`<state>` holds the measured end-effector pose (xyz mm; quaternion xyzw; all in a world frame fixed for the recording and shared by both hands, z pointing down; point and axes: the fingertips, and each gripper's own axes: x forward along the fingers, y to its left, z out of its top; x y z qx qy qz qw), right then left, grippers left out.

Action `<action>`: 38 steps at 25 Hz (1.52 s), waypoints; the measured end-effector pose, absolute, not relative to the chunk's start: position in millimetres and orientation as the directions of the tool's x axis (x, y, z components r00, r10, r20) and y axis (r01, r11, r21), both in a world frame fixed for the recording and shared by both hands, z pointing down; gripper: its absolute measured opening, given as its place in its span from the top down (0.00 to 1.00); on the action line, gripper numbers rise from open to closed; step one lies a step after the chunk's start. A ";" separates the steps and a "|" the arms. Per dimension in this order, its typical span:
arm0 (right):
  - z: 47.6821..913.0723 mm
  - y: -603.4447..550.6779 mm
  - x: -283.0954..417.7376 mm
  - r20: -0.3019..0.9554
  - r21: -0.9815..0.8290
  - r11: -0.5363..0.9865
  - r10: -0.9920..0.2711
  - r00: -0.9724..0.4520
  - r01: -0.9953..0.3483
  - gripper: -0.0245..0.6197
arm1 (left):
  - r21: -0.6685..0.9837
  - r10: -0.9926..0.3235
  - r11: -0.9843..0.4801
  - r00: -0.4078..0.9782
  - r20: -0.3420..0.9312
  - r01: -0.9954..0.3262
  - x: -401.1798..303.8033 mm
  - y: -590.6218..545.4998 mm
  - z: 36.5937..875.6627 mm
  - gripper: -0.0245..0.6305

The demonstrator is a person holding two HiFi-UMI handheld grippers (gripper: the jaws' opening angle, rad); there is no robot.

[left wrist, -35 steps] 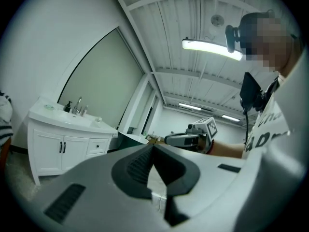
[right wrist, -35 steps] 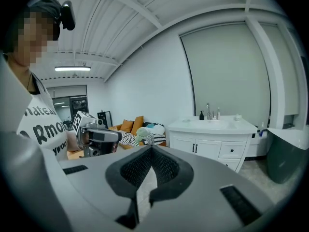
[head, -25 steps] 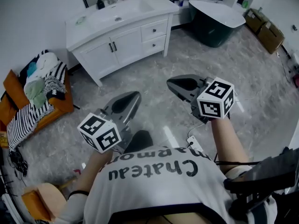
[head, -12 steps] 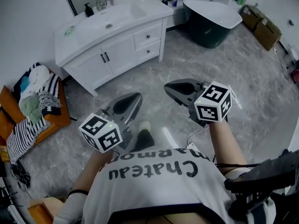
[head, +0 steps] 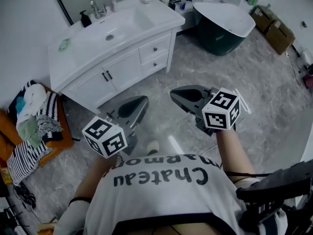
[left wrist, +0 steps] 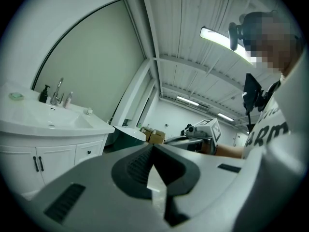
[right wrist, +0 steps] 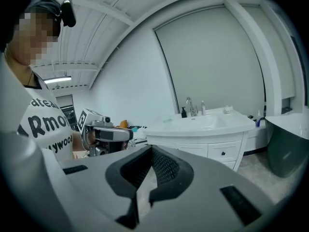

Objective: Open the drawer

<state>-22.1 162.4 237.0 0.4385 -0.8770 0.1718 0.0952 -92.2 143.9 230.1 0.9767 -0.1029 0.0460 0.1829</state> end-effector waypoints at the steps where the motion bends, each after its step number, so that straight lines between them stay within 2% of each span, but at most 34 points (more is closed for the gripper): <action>1: 236.9 150.7 -19.2 0.316 -0.218 0.553 -0.740 -0.594 -0.804 0.95 | 0.349 -0.183 -0.912 0.975 0.127 -0.217 -89.8 131.4 230.2 0.95; 7: 231.7 88.6 2.5 0.270 -0.218 0.497 -0.796 -0.541 -0.840 0.95 | 0.338 -0.179 -0.919 0.979 0.094 -0.201 -71.6 68.0 221.5 0.95; 11: 234.5 60.9 17.9 0.250 -0.199 0.459 -0.830 -0.498 -0.866 0.95 | 0.407 -0.187 -0.894 0.982 0.040 -0.187 -60.4 41.7 220.9 0.95; 14: 240.6 41.0 32.2 0.249 -0.221 0.445 -0.835 -0.491 -0.868 0.95 | 0.440 -0.155 -0.883 0.986 0.056 -0.164 -47.9 31.8 230.4 0.95; 21: 273.0 -26.4 67.6 0.272 -0.309 0.467 -0.792 -0.547 -0.829 0.95 | 0.397 -0.200 -0.888 0.973 0.118 -0.231 -14.2 -24.1 255.7 0.95; 27: 309.0 -100.0 111.4 0.301 -0.307 0.518 -0.743 -0.598 -0.798 0.95 | 0.466 -0.288 -0.838 0.956 0.061 -0.283 28.3 -83.6 279.2 0.95; 32: 339.8 -141.8 139.4 0.349 -0.333 0.589 -0.648 -0.676 -0.736 0.95 | 0.425 -0.386 -0.798 0.904 0.183 -0.427 66.4 -126.4 308.2 0.95; 38: 384.8 -184.3 167.4 0.388 -0.401 0.596 -0.578 -0.718 -0.696 0.95 | 0.419 -0.433 -0.748 0.857 0.278 -0.514 95.0 -162.8 356.0 0.95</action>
